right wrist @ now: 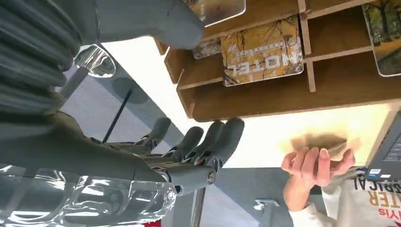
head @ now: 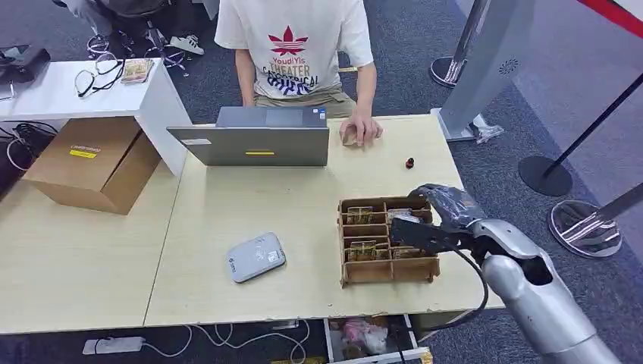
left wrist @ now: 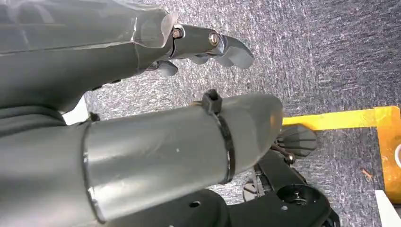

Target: Pass the card to the sensor for recognition and then transmit it.

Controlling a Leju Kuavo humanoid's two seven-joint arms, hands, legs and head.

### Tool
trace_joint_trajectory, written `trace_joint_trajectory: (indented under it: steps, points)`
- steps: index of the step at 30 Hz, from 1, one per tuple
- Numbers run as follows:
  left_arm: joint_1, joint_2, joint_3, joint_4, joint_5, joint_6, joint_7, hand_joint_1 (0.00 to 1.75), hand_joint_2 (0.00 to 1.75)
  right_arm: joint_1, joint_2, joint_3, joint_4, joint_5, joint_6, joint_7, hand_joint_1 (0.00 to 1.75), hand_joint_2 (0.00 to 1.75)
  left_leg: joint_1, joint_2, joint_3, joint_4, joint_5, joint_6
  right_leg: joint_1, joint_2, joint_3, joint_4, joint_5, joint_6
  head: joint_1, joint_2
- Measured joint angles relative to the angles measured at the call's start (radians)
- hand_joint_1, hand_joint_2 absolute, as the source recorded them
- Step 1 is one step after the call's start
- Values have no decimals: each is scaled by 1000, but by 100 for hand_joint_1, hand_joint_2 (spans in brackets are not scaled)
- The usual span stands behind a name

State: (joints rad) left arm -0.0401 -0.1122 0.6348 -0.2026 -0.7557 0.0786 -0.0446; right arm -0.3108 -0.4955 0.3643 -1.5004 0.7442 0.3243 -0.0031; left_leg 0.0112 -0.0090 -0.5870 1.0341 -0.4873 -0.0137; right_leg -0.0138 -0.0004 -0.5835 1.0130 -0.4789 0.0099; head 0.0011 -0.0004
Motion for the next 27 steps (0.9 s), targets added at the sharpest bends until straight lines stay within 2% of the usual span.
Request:
trace_joint_trajectory:
  steps: [4, 5, 17, 21, 27]
  points:
    - [1, 1, 0, 0, -1, 0, -1, 0, 0, -1, -3, 2, 4, -9, -1, -1, 59, 175, 0, 0, 0, 0, 0, 0, 0, 0, 0, 0, 0, 0, 0, 0]
    - [1, 1, 0, 0, -2, 0, -2, 0, 0, -1, -3, 2, 5, -11, -1, -1, 66, 175, 0, 0, 0, 0, 0, 0, 0, 0, 0, 0, 0, 0, 0, 0]
    - [1, 2, 0, 0, -26, -7, -7, 0, 0, 41, -27, -13, -27, -21, -25, 30, 66, 175, 0, -1, 0, 0, 0, 0, 0, -1, 0, 0, 0, 0, 0, 0]
    - [1, 2, 0, 0, -35, -11, -7, 0, 0, 76, -32, -36, -59, -14, -30, 41, 80, 175, 0, -1, 0, 0, 0, 0, 0, -1, 0, 0, 0, 0, 0, 0]
    - [0, 3, 0, 0, -42, -16, -7, 0, 0, 118, -37, -62, -95, -11, -36, 47, 63, 175, 0, -1, 0, 0, 0, 0, 0, -1, 0, 0, 0, 0, 0, 0]
